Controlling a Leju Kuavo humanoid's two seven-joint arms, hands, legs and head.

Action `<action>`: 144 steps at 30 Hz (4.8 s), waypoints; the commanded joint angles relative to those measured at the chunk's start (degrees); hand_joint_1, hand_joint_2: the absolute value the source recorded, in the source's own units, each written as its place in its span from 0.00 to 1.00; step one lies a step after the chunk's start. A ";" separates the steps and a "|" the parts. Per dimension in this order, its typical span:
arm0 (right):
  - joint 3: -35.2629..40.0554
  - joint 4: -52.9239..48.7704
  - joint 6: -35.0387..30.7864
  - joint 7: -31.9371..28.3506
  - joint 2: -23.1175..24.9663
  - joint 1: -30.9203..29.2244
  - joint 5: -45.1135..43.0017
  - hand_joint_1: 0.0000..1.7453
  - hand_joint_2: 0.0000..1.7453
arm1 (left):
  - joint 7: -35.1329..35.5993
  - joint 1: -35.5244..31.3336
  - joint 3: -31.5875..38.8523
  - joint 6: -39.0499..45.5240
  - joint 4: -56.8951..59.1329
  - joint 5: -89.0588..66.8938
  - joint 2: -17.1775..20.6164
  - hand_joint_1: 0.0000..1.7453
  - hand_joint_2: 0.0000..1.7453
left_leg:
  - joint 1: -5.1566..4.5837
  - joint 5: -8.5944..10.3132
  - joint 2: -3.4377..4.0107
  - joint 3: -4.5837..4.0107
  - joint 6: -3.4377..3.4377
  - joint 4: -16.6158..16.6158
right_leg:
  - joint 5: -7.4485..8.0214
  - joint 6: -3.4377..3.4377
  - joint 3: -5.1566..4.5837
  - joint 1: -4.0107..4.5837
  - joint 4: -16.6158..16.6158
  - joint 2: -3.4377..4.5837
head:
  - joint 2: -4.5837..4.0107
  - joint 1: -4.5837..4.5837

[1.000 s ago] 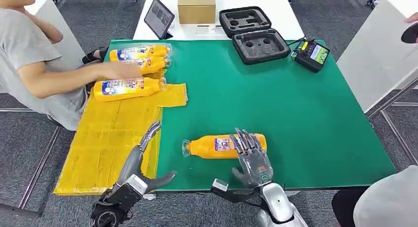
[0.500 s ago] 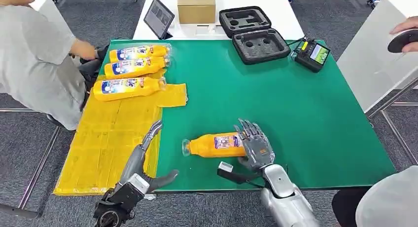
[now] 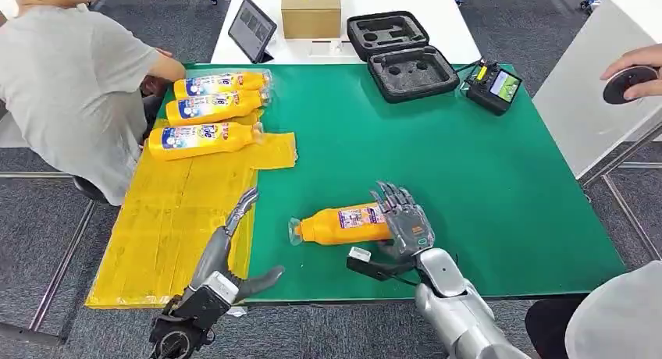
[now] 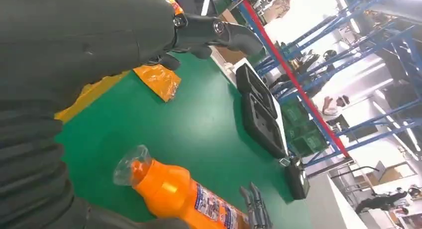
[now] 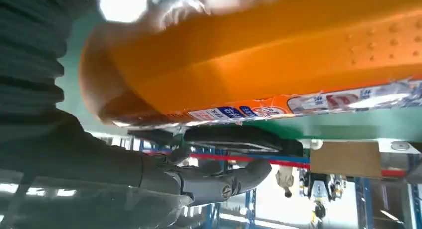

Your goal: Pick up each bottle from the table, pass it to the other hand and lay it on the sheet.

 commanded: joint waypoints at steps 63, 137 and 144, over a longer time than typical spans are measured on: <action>1.58 -29.92 20.67 -21.13 2.56 12.68 -65.06 1.00 1.00 | -6.19 -10.96 -3.34 17.43 18.89 28.49 -7.66 0.00 1.00 | 0.03 -0.14 -0.11 0.47 -0.08 -0.01 | -0.10 -0.05 0.47 0.02 -0.02 0.11 | 0.00 0.00; 21.67 1.93 16.35 -21.13 12.29 -1.43 -60.15 1.00 1.00 | -7.70 -23.08 -14.27 19.09 32.26 33.28 -14.22 0.00 1.00 | 0.03 -0.12 0.04 0.20 -0.03 0.02 | -0.07 -0.03 0.21 0.01 0.01 0.18 | 0.00 -0.02; 22.23 1.41 17.69 -21.13 12.24 -1.22 -61.10 1.00 1.00 | -7.70 -22.57 -14.58 17.63 32.86 33.21 -13.98 1.00 1.00 | 0.02 -0.09 0.03 0.17 -0.01 0.02 | -0.04 0.00 0.18 0.01 -0.01 0.15 | 0.00 -0.02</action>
